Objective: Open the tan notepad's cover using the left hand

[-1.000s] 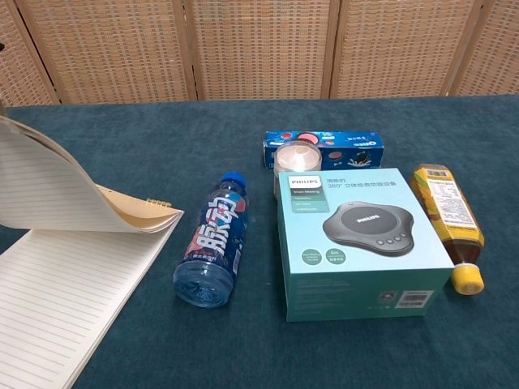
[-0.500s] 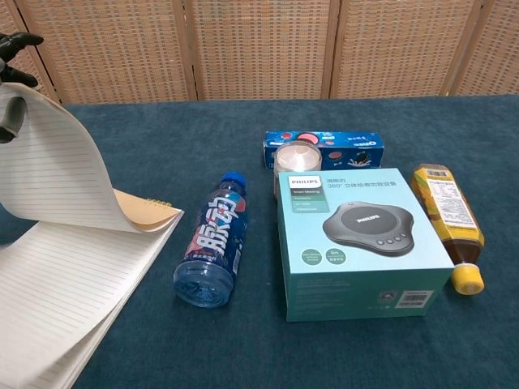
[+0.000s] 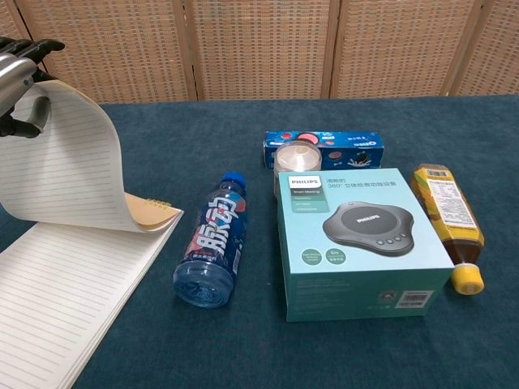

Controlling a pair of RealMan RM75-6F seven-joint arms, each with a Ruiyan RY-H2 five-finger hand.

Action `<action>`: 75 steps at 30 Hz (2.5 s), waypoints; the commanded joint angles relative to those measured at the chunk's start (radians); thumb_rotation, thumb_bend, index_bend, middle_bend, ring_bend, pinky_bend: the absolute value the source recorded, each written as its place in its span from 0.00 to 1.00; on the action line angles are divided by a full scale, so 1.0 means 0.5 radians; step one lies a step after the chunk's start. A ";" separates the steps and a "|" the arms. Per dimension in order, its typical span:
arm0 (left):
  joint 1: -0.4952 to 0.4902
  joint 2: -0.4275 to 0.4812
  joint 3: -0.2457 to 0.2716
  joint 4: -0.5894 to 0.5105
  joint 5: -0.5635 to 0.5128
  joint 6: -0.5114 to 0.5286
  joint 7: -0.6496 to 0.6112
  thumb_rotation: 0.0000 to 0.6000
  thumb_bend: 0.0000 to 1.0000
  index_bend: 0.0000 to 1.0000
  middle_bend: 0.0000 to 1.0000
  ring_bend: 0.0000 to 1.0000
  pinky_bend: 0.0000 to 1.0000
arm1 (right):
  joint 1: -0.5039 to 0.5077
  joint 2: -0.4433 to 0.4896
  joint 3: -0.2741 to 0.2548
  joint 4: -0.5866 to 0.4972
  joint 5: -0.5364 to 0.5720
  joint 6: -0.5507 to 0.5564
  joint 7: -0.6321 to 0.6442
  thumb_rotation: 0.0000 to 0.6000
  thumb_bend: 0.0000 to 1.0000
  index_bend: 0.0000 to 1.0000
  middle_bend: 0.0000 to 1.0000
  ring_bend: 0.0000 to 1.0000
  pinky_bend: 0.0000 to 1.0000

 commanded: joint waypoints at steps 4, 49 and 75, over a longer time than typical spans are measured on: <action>-0.083 -0.027 -0.061 0.067 -0.057 -0.046 0.012 1.00 0.72 0.80 0.00 0.00 0.00 | -0.001 0.001 -0.002 -0.003 -0.002 -0.001 0.003 1.00 0.05 0.03 0.00 0.00 0.00; -0.821 -0.480 -0.124 1.282 -0.083 -0.280 -0.380 1.00 0.69 0.80 0.00 0.00 0.00 | 0.012 0.015 0.005 -0.022 0.021 -0.050 0.112 1.00 0.05 0.03 0.00 0.00 0.00; -1.044 -0.852 -0.048 1.992 -0.023 -0.231 -0.707 1.00 0.40 0.55 0.00 0.00 0.00 | 0.016 0.015 0.012 -0.007 0.025 -0.061 0.180 1.00 0.05 0.03 0.00 0.00 0.00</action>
